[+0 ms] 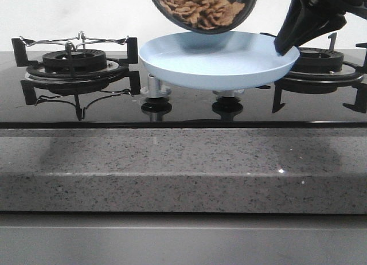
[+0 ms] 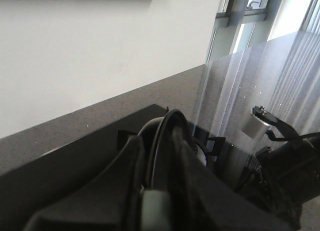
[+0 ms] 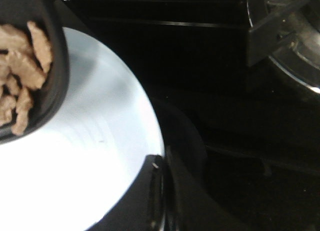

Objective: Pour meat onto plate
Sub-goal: 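Tip the pan over the plate with the left gripper, pouring meat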

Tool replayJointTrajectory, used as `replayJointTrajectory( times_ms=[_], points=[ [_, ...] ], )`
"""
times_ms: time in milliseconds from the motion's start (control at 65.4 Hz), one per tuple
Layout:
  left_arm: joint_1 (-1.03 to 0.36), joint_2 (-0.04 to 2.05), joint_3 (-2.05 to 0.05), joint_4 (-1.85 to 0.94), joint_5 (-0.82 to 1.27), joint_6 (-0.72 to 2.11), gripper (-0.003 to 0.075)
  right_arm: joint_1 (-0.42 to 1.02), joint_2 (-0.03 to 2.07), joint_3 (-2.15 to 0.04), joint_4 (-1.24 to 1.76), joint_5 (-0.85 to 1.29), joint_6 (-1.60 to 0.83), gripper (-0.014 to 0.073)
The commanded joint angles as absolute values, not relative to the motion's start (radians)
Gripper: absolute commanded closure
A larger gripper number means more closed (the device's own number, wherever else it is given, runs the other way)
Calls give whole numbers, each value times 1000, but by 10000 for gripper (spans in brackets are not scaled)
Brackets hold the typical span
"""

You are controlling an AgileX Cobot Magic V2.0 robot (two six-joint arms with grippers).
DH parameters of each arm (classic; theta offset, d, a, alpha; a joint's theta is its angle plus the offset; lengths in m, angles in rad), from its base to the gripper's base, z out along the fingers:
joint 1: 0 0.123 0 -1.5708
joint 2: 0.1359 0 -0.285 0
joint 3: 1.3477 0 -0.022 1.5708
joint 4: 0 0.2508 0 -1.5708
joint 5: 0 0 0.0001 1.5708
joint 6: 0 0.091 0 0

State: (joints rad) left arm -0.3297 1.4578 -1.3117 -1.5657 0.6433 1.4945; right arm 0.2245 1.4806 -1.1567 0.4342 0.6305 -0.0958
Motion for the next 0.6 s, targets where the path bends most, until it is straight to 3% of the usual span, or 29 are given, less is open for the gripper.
replayJointTrajectory(
  times_ms=[0, 581],
  points=[
    [-340, 1419, -1345, -1633, 648, 1591, 741, 222, 1437, -1182, 459, 584, -103, 662],
    [-341, 1419, -1349, -1630, 808, 2011, 741, 222, 1437, -1182, 459, 584, -103, 662]
  ],
)
